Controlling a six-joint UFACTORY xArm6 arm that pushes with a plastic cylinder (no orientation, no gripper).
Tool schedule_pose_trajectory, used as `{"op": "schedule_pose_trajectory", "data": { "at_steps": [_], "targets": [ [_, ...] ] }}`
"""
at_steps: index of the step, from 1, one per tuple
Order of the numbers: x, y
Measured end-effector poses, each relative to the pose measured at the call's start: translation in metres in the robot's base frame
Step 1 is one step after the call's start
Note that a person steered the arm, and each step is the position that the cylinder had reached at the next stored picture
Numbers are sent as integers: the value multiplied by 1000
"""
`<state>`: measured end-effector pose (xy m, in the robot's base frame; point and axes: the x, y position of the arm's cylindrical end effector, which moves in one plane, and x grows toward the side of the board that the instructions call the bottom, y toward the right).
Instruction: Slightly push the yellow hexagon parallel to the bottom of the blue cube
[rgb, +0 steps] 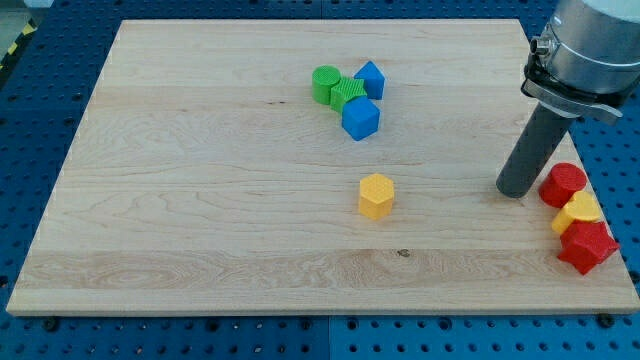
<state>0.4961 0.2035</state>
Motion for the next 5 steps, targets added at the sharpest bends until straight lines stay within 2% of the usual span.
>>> {"op": "schedule_pose_trajectory", "data": {
  "at_steps": [2,3,5],
  "targets": [
    [1,-41],
    [1,-43],
    [23,-65]
  ]
}}
